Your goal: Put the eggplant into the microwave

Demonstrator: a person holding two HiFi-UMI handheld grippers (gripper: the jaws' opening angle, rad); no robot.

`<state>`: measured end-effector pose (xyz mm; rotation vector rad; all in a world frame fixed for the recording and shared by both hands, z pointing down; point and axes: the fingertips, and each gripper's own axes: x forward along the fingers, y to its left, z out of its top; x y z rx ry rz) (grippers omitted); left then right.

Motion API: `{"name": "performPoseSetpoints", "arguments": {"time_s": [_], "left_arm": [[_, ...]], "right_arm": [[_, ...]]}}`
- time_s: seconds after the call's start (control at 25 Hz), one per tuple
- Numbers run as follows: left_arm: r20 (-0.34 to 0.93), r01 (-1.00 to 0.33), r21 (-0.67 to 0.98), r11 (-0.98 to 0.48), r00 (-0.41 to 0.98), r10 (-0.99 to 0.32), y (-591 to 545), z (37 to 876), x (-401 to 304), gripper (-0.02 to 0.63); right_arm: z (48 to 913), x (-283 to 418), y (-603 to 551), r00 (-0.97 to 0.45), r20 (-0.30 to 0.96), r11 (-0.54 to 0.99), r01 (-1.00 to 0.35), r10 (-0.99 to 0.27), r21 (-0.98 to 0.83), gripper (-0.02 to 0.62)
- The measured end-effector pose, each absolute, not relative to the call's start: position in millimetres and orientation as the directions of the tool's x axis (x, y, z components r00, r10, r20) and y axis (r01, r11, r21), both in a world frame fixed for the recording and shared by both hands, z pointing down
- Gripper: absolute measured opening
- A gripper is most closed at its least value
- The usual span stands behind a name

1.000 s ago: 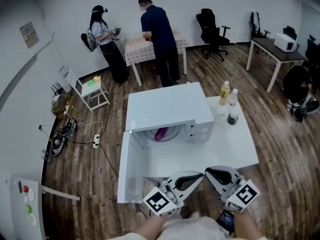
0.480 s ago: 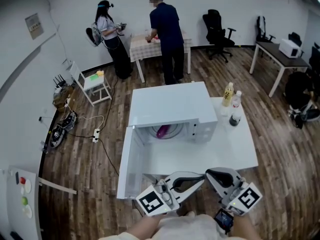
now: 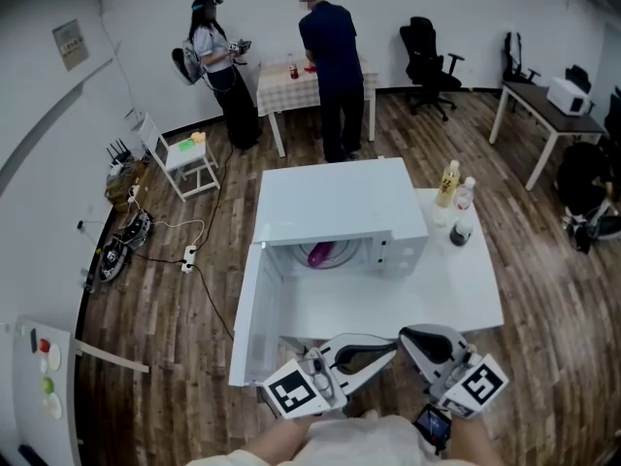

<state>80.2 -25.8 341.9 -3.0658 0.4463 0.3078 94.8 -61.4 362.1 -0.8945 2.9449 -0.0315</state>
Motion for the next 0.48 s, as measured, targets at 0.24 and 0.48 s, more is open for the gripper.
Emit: {"name": "performPoseSetpoints", "arguments": {"time_s": [0.24,0.48], "left_arm": [[-0.201,-0.288,0.007,-0.958,0.938,-0.284,-31.2,342.1,77.4,0.0],[-0.206,-0.281,0.006,-0.96,0.939,-0.276,-35.9,338.9,78.4,0.001]], "right_arm": [[366.5,96.4,-66.0,-0.826,-0.042,0.827,-0.561,-0.562,-0.042,0.032],[367.9,97.2,-71.1,-0.824,-0.028,0.824,-0.564,-0.565,-0.046,0.032]]}}
